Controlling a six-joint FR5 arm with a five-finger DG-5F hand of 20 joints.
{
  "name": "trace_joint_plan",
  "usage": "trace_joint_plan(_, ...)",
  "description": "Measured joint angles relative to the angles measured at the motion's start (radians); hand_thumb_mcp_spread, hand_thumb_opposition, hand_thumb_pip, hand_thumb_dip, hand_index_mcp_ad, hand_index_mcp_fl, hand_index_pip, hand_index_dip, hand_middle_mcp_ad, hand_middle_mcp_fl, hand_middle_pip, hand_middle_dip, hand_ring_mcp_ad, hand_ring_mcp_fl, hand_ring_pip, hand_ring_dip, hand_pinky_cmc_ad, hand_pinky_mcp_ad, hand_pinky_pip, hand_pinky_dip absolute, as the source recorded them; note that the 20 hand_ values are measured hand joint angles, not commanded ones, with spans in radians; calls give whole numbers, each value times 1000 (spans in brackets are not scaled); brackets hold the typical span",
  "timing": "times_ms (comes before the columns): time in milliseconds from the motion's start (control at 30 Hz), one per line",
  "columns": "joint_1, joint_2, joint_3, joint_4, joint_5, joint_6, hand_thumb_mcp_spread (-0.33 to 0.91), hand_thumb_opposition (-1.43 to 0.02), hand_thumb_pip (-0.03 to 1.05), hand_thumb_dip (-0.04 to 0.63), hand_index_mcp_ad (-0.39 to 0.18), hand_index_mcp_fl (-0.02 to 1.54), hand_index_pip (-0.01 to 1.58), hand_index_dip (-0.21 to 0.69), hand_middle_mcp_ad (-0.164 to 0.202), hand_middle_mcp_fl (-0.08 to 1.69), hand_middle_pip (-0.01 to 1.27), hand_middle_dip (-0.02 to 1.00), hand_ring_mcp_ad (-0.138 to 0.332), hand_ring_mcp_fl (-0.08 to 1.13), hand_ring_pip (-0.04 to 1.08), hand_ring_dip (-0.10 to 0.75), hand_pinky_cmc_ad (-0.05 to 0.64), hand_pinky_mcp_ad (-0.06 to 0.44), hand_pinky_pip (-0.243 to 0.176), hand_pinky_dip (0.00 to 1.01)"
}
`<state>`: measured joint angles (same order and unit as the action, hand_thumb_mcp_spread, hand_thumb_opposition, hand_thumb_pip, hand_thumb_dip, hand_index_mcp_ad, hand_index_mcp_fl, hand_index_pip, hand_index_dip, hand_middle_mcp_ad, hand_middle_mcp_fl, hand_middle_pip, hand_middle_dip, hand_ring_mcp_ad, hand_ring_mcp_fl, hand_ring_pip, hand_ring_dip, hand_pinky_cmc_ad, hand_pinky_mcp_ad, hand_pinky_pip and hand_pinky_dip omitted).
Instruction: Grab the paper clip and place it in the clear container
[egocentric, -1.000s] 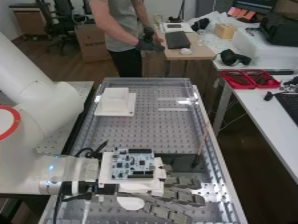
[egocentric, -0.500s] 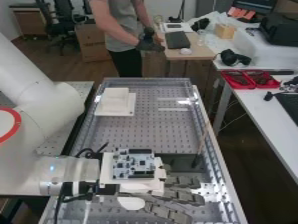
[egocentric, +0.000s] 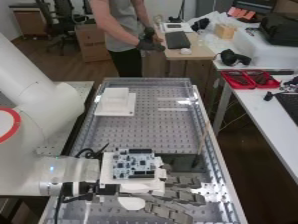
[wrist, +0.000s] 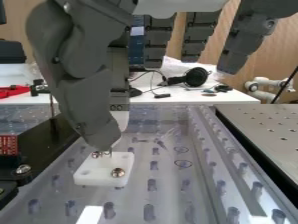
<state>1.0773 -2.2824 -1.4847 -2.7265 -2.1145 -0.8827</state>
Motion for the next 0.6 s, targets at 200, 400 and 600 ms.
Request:
trace_joint_plan(200, 1, -3, 5, -4, -2, -2, 499, -874, 614, 257, -239, 318, 1459, 101, -14, 51, 124, 173, 106, 0, 89, 89, 330, 265, 3, 183)
trace_joint_plan(400, 3, -7, 11, -9, -2, -7, 483, -873, 614, 267, -239, 309, 1443, 87, -14, 51, 124, 171, 103, 0, 89, 89, 330, 265, 3, 183)
trace_joint_plan(600, 2, -9, 15, -12, -1, -7, 483, -873, 616, 269, -239, 274, 1431, 87, -14, 51, 124, 175, 101, 0, 89, 89, 330, 265, 3, 183)
